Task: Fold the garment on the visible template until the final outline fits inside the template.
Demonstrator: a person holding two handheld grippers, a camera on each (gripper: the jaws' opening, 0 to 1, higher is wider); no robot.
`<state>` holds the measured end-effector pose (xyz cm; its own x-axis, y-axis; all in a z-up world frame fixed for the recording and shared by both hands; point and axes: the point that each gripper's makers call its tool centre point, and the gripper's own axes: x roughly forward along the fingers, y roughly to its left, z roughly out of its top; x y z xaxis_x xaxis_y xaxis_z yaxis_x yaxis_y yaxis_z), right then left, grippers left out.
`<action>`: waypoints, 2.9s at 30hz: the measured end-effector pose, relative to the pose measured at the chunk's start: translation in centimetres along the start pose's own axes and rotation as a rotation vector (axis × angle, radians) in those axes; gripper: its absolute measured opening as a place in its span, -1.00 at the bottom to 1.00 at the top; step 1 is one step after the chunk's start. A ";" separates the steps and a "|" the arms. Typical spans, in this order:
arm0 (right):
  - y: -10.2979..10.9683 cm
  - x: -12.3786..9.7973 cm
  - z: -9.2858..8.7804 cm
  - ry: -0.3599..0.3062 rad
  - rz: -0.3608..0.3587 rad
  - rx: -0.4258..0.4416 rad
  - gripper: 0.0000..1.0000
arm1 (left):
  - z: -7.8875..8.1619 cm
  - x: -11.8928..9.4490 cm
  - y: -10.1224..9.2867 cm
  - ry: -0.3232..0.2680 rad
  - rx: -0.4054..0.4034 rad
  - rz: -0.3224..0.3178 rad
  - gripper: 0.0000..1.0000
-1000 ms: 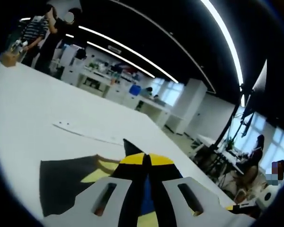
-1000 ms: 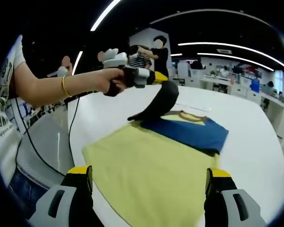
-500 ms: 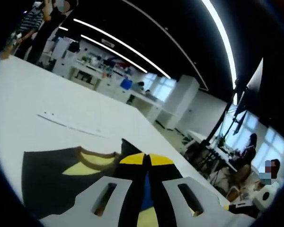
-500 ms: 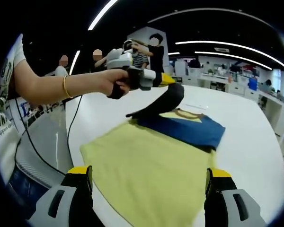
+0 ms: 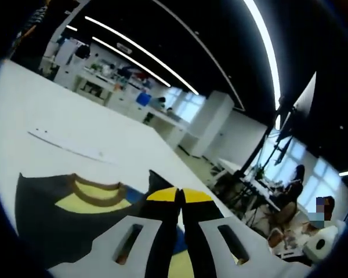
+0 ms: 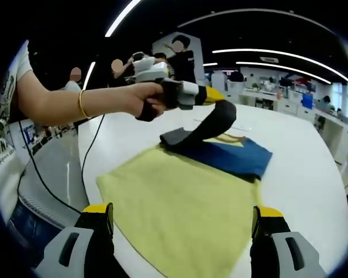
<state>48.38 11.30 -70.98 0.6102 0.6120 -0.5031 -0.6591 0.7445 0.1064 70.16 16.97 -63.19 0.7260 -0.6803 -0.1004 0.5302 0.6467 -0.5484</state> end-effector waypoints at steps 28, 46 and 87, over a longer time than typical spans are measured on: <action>-0.7 -0.1 -0.5 0.003 -0.014 0.018 0.98 | -3.5 3.0 -2.5 0.059 -0.070 -0.078 -1.00; -1.5 -0.9 -1.0 -0.005 -0.040 0.038 0.98 | -8.5 5.0 -3.2 0.163 -0.033 -0.074 -1.00; -0.3 -0.8 -0.1 0.047 0.114 -0.008 0.98 | -6.7 -1.8 -4.8 0.187 0.293 -0.235 0.67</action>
<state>48.04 10.51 -70.74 0.5100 0.6789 -0.5282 -0.7265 0.6687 0.1580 63.40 12.74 -65.94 0.4925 -0.8547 -0.1642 0.7937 0.5185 -0.3181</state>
